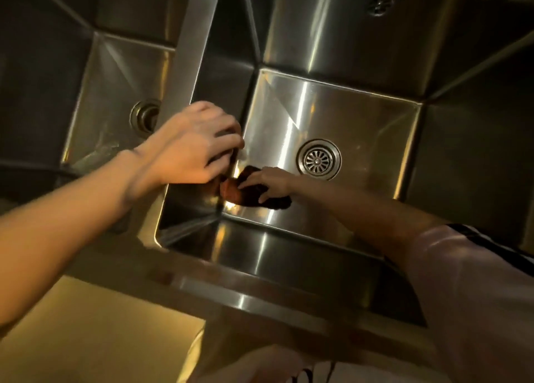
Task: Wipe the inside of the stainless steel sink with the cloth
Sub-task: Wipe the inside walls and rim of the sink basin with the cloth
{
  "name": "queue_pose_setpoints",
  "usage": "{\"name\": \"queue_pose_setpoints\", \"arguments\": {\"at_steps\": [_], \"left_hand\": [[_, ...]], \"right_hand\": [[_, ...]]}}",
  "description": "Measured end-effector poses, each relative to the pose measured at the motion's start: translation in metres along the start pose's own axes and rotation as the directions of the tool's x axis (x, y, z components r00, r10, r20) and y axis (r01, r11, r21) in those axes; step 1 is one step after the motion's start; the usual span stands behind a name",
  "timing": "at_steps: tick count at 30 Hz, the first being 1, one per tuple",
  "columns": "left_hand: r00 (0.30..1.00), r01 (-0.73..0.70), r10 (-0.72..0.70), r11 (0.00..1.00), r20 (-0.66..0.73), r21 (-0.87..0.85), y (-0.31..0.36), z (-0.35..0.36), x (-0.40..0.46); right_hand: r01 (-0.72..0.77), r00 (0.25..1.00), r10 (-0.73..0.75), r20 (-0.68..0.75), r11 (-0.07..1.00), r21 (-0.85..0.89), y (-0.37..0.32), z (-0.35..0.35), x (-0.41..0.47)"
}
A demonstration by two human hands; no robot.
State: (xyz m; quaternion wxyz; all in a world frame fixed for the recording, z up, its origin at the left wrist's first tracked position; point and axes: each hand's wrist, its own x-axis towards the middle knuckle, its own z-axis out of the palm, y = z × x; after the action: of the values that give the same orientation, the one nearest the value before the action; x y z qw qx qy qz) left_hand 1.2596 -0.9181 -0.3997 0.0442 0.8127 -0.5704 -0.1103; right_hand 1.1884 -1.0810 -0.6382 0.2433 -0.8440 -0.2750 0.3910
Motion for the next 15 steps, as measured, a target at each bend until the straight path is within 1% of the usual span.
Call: {"name": "queue_pose_setpoints", "arguments": {"at_steps": [2,7,9,11,15], "left_hand": [[0.999,0.052,-0.052,0.999,0.005,-0.012,0.011,0.005,-0.006],[0.991,0.133,-0.134,0.990,-0.026,-0.053,0.038,0.013,-0.008],[0.987,0.156,-0.158,0.986,-0.039,-0.056,0.048,0.018,-0.008],[0.984,0.171,-0.174,0.982,-0.042,-0.075,0.059,0.024,-0.006],[0.989,0.128,-0.135,0.986,-0.061,-0.109,0.079,0.031,0.007]], "right_hand": [[0.018,1.000,-0.018,0.008,1.000,-0.009,-0.010,0.013,0.003],[0.071,0.997,-0.072,0.026,0.996,0.048,-0.016,0.043,-0.018],[0.043,0.999,-0.045,0.026,0.995,0.088,-0.010,0.051,-0.039],[-0.011,0.999,0.007,0.037,0.996,0.087,-0.002,0.056,-0.063],[-0.101,0.993,0.097,0.070,0.994,0.053,0.014,0.062,-0.116]]}}
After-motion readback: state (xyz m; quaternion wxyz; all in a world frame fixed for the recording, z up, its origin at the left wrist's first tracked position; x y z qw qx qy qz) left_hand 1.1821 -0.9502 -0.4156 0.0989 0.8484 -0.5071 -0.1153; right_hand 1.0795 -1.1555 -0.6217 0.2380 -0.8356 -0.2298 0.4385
